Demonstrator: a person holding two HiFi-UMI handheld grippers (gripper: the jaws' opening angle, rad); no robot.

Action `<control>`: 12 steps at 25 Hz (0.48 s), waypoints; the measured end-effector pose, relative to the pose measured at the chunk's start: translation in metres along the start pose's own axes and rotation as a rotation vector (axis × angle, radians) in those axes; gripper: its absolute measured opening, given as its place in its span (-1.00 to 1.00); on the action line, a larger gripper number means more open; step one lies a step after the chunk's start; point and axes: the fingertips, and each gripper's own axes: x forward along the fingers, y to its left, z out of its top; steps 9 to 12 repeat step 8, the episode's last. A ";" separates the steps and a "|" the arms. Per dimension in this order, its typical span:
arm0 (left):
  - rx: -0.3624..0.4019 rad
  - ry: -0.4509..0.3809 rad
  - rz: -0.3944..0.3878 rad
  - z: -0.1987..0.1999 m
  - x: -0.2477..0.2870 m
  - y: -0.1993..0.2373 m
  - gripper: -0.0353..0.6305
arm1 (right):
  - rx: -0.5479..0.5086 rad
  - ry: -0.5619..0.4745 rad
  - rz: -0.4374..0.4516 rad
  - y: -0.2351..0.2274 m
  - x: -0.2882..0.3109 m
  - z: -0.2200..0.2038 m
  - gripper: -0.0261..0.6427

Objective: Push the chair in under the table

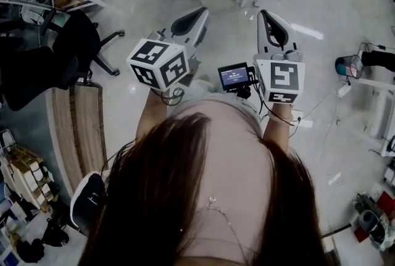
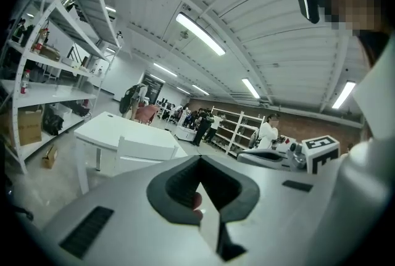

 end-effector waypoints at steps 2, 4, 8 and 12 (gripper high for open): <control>-0.004 0.001 -0.006 -0.002 0.005 -0.002 -0.87 | 0.000 0.002 0.002 -0.004 0.000 -0.003 -0.86; -0.002 0.003 -0.011 -0.003 0.011 -0.008 -0.87 | 0.003 0.004 0.005 -0.009 -0.001 -0.005 -0.86; -0.002 0.002 -0.013 -0.004 0.026 -0.020 -0.87 | 0.012 0.010 0.018 -0.024 -0.006 -0.010 -0.86; -0.002 0.002 -0.013 -0.004 0.026 -0.020 -0.87 | 0.012 0.010 0.018 -0.024 -0.006 -0.010 -0.86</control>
